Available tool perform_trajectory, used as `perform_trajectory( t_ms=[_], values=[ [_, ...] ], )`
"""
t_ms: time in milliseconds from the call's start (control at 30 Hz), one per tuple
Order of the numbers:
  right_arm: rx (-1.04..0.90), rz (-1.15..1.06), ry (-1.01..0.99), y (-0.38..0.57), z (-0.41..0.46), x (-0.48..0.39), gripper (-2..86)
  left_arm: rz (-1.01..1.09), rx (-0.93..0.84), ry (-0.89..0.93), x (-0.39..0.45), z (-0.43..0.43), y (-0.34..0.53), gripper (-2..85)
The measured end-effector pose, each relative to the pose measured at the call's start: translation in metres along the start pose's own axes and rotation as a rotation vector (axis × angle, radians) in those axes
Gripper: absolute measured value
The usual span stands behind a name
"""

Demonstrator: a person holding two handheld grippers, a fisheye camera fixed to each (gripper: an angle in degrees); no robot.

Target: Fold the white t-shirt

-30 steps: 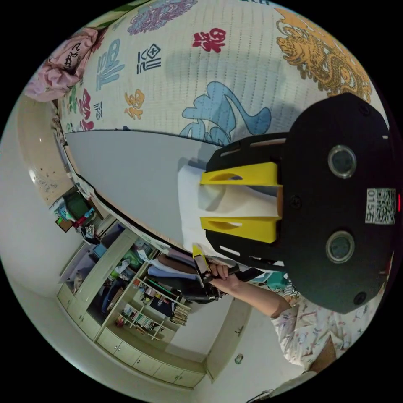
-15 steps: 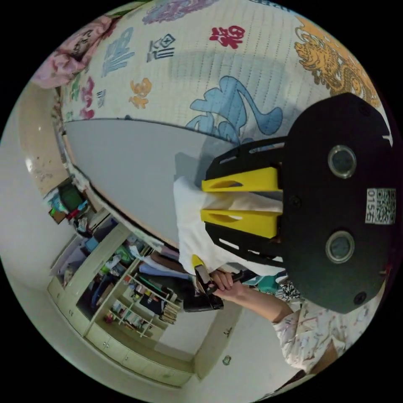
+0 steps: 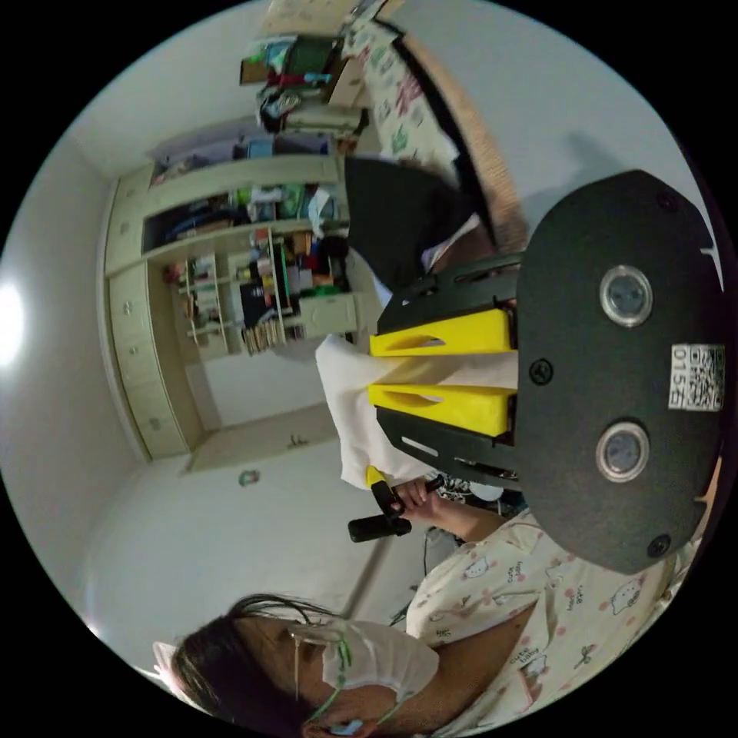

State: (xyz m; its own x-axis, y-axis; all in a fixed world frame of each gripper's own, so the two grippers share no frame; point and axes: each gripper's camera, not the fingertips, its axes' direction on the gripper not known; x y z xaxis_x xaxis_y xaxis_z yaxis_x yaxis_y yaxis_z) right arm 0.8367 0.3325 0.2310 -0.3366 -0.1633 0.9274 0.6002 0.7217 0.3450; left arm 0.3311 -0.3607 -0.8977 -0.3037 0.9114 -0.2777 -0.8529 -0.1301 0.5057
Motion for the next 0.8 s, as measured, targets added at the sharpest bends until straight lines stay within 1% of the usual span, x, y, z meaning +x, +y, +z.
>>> perform_trajectory(
  t_ms=[33, 67, 100, 133, 200, 233, 300, 333, 433, 500, 533, 567, 600, 633, 667, 700, 733, 767, 800],
  values=[
    [-0.009, -0.01, -0.024, 0.008, 0.027, -0.001, 6.2, -0.001, 0.002, -0.105, -0.007, -0.041, -0.004, 3.5],
    [-0.035, -0.023, -0.07, 0.025, 0.081, 0.0, 6.2, -0.003, 0.002, -0.156, -0.01, -0.059, -0.005, 3.5],
    [-0.069, -0.014, -0.116, 0.043, 0.134, 0.004, 6.1, -0.008, 0.002, -0.244, -0.017, -0.092, -0.006, 3.5],
    [-0.088, -0.006, -0.137, 0.052, 0.159, 0.006, 6.1, -0.026, -0.001, -0.312, -0.025, -0.119, -0.006, 3.5],
    [-0.165, 0.012, -0.184, 0.093, 0.249, 0.013, 6.0, -0.073, -0.004, -0.374, -0.04, -0.152, -0.003, 3.5],
    [-0.181, 0.008, -0.188, 0.104, 0.267, 0.013, 6.0, -0.104, -0.002, -0.4, -0.05, -0.17, 0.0, 3.5],
    [-0.226, -0.025, -0.196, 0.145, 0.332, 0.012, 5.9, -0.142, 0.0, -0.439, -0.064, -0.193, 0.004, 3.5],
    [-0.236, -0.029, -0.201, 0.154, 0.346, 0.013, 5.9, -0.169, 0.005, -0.46, -0.075, -0.207, 0.007, 3.5],
    [-0.273, -0.045, -0.226, 0.189, 0.421, 0.019, 5.9, -0.254, 0.031, -0.484, -0.108, -0.24, 0.016, 3.6],
    [-0.33, -0.061, -0.211, 0.206, 0.499, 0.02, 5.8, -0.322, 0.049, -0.5, -0.134, -0.258, 0.024, 3.7],
    [-0.351, -0.075, -0.196, 0.208, 0.522, 0.018, 5.8, -0.376, 0.06, -0.512, -0.156, -0.269, 0.033, 4.0],
    [-0.4, -0.119, -0.149, 0.213, 0.572, 0.014, 5.9, -0.412, 0.067, -0.524, -0.169, -0.274, 0.038, 4.0],
    [-0.447, -0.131, -0.102, 0.219, 0.619, 0.014, 6.0, -0.494, 0.077, -0.555, -0.197, -0.283, 0.051, 4.4],
    [-0.474, -0.111, -0.086, 0.222, 0.638, 0.017, 6.1, -0.577, 0.075, -0.633, -0.225, -0.288, 0.066, 4.9],
    [-0.495, -0.029, -0.038, 0.223, 0.662, 0.027, 6.2, -0.62, 0.07, -0.7, -0.239, -0.29, 0.075, 5.3],
    [-0.464, 0.021, -0.023, 0.223, 0.659, 0.036, 6.1, -0.63, 0.056, -0.882, -0.257, -0.289, 0.091, 6.5],
    [-0.436, 0.015, -0.041, 0.224, 0.651, 0.038, 7.4, -0.609, 0.004, -1.068, -0.272, -0.282, 0.105, 8.3],
    [-0.383, -0.04, -0.072, 0.23, 0.625, 0.039, 10.0, -0.605, -0.043, -1.143, -0.28, -0.278, 0.112, 9.0],
    [-0.344, -0.096, -0.039, 0.238, 0.592, 0.041, 10.9, -0.641, -0.147, -1.229, -0.296, -0.274, 0.125, 10.6]
  ],
)
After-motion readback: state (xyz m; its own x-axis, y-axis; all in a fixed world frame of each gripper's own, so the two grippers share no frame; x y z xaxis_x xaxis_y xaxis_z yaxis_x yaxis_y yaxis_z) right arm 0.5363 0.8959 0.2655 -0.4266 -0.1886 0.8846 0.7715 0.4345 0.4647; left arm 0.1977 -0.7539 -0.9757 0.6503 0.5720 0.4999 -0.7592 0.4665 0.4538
